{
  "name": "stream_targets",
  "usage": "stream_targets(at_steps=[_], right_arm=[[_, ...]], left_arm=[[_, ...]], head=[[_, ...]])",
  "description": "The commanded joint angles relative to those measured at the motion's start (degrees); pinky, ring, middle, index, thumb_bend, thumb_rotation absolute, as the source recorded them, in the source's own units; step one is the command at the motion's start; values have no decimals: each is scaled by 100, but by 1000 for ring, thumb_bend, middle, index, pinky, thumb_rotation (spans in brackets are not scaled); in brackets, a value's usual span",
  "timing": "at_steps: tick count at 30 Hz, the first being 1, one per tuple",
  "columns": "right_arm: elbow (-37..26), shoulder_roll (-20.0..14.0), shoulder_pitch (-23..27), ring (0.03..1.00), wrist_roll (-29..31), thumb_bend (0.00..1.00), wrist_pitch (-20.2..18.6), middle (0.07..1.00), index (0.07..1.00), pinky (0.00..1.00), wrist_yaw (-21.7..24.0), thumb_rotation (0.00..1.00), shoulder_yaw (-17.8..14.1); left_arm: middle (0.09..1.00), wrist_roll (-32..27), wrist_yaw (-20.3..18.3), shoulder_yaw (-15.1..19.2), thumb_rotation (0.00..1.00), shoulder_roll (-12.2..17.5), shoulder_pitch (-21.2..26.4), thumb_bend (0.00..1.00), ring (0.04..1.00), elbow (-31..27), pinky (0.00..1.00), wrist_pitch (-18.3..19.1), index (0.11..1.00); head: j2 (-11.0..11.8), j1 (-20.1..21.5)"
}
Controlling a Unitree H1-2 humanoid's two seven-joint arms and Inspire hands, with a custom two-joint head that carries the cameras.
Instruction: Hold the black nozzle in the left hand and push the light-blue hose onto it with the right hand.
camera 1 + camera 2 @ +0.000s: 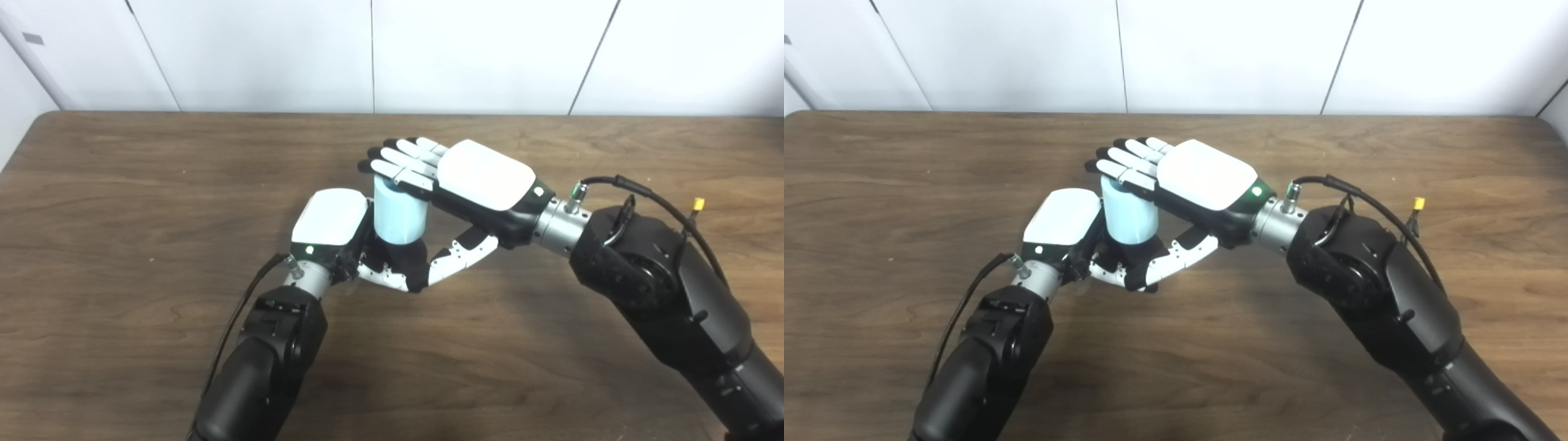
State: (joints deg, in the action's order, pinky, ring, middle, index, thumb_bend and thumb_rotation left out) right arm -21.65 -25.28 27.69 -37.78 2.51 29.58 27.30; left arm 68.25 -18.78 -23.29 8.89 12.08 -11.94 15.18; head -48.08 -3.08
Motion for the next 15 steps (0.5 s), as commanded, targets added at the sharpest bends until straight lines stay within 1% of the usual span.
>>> stream_targets(at_steps=[1,6,12,15], right_arm=[[409,-276,-332,979,-49,790,-290,986,975,1000,1078,1000,463],[391,-333,-323,959,-43,789,-366,962,951,987,1173,1000,479],[322,-393,-308,959,-21,803,-579,958,946,998,1376,1000,496],[318,-404,-302,963,-26,804,-621,962,946,1000,1412,1000,513]], left_arm=[[427,-2,0,-55,0,-67,71,523,462,-109,360,-55,491],[457,6,4,-56,0,-69,64,524,479,-109,379,-51,490],[435,-30,-9,-53,0,-62,76,524,472,-110,371,-69,493],[437,-26,-8,-55,0,-63,78,524,474,-102,375,-67,493]], head=[[-7,-3],[-7,-3],[-28,23],[-24,25]])
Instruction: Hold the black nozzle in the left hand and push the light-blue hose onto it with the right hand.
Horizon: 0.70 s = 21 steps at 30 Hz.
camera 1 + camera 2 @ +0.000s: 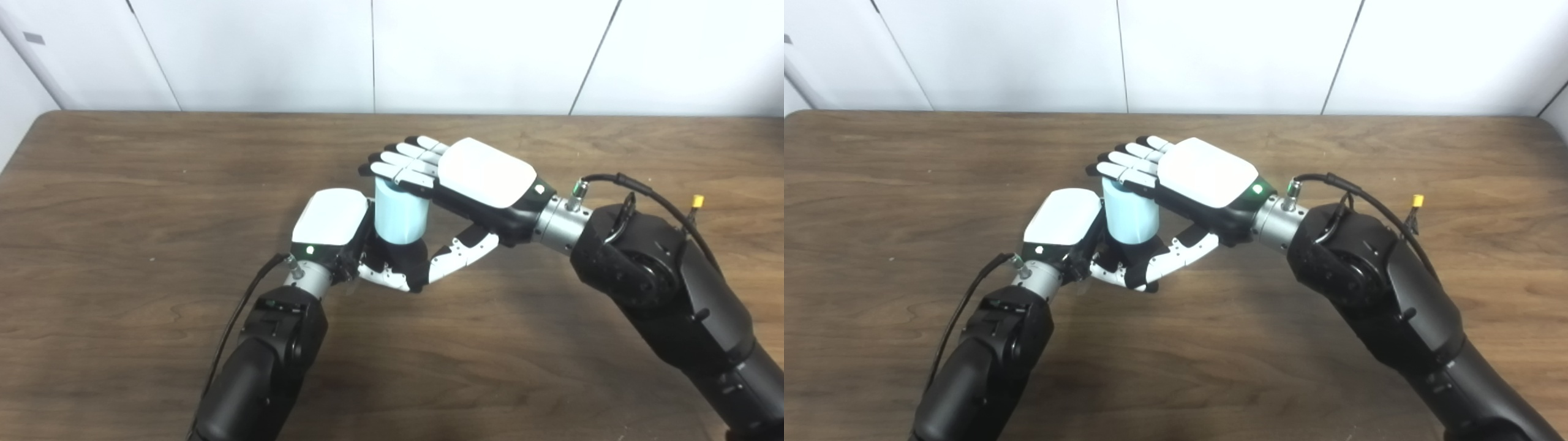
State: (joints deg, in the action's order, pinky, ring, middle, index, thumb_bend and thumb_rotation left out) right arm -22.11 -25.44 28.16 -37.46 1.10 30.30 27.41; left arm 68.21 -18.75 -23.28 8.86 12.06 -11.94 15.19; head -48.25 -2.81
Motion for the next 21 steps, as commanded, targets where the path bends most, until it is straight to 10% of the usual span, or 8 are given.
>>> stream_targets(at_steps=[1,21], right_arm=[[366,-389,-348,962,-79,801,-488,961,942,999,1347,1000,508],[412,-389,-233,835,-123,771,-494,841,840,894,1283,1000,643]], left_arm=[[443,-21,-18,-57,0,-62,80,524,481,-106,383,-64,493],[422,4,-14,-57,0,-56,81,522,459,-127,359,-65,494]], head=[[-6,-1],[-30,3]])
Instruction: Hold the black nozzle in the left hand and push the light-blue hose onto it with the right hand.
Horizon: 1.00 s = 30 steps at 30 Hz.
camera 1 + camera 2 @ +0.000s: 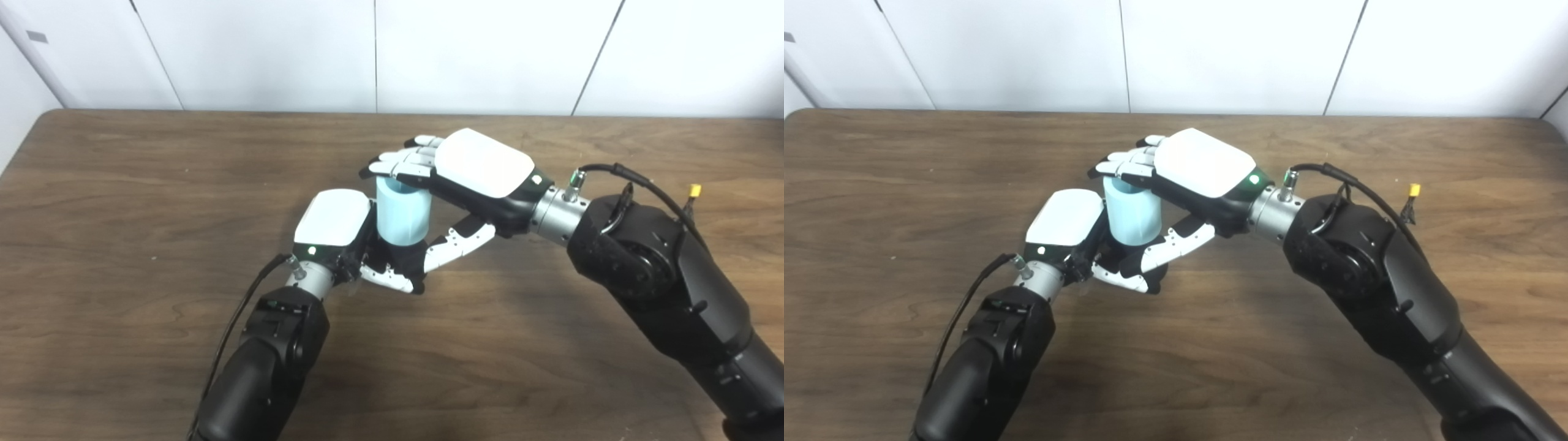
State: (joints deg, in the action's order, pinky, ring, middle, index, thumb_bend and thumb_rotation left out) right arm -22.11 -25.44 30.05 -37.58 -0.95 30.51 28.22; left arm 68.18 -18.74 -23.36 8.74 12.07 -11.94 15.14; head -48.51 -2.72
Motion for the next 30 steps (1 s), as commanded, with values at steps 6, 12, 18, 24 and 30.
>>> stream_targets(at_steps=[6,12,18,24,30], right_arm=[[429,-399,-421,825,-69,769,-291,830,826,888,1218,1000,573],[384,-407,-442,835,-55,765,-316,839,843,909,1207,1000,567],[188,-426,-439,913,60,742,-415,927,948,952,1167,1000,446],[-56,-487,-438,959,140,716,-415,974,967,971,1144,1000,385],[-230,-616,-470,995,242,714,-694,997,983,994,1502,1000,472]], left_arm=[[431,1,-57,-41,0,-52,77,523,463,-148,365,-42,493],[445,-2,-6,-42,0,-46,69,524,473,-136,375,-66,492],[440,-4,-19,-30,0,-58,66,524,476,-136,377,-42,493],[435,1,-28,-28,0,-60,71,523,471,-137,370,-37,491],[447,2,-76,-27,0,-45,74,524,476,-173,376,-42,491]], head=[[-10,-11],[-16,-16],[-12,-16],[-12,-16],[-30,-9]])
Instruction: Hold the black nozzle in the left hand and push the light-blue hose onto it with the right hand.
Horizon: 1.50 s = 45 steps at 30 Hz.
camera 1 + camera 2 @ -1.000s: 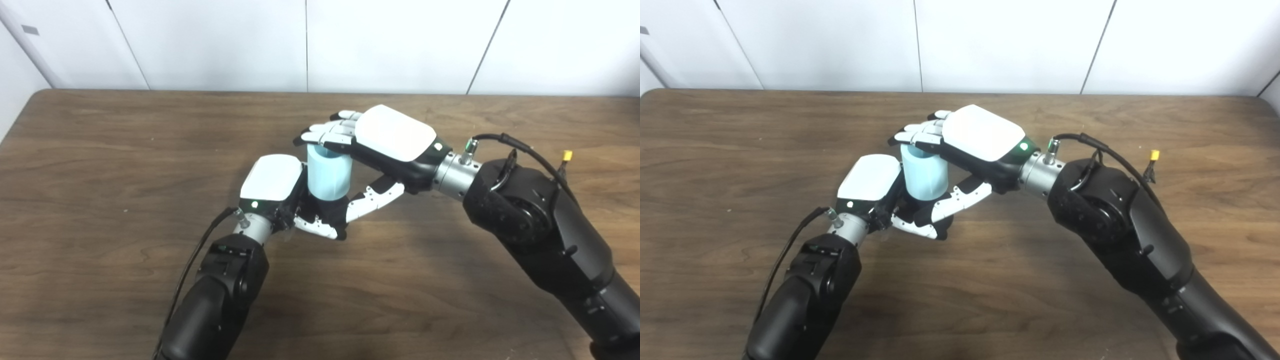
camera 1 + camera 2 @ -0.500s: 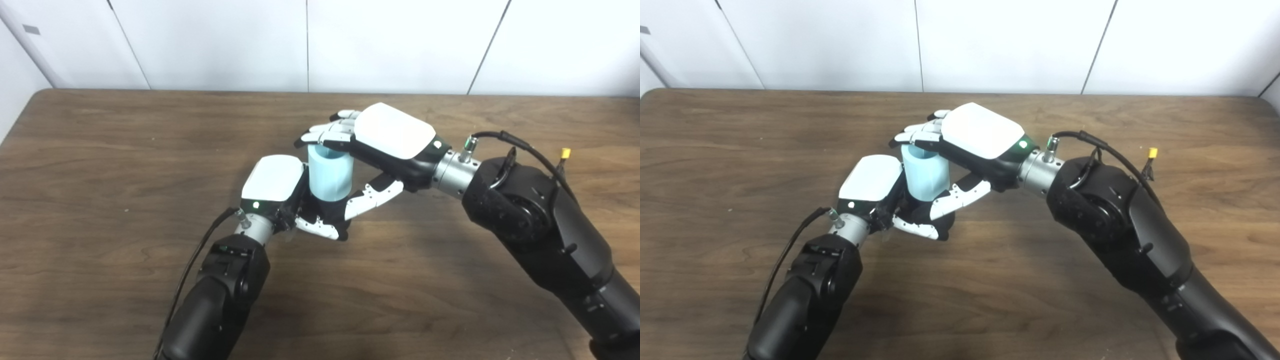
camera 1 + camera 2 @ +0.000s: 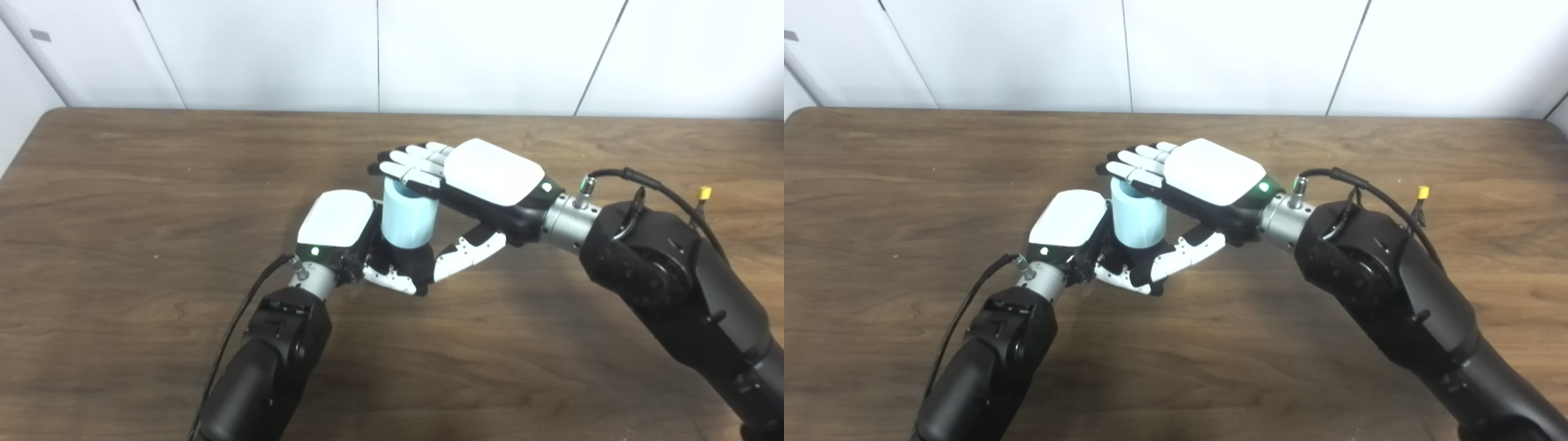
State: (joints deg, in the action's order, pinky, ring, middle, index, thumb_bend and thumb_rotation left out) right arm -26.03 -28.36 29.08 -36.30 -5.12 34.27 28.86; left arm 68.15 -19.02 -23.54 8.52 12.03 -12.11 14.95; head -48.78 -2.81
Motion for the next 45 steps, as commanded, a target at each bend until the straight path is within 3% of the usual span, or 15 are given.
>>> stream_targets(at_steps=[1,14,45], right_arm=[[157,-342,-378,997,107,711,-315,999,977,995,1175,1000,430],[532,-395,-385,1000,22,735,-493,1000,950,983,1365,1000,683],[1043,-261,-517,1000,604,712,-825,1000,979,999,1161,1000,748]], left_arm=[[456,4,-39,-7,0,-22,76,524,482,-153,382,-27,491],[451,-16,-36,3,0,-26,77,524,479,-142,378,-32,491],[438,-69,85,20,0,-8,151,524,466,14,360,-82,491]], head=[[-4,-10],[-6,15],[18,73]])
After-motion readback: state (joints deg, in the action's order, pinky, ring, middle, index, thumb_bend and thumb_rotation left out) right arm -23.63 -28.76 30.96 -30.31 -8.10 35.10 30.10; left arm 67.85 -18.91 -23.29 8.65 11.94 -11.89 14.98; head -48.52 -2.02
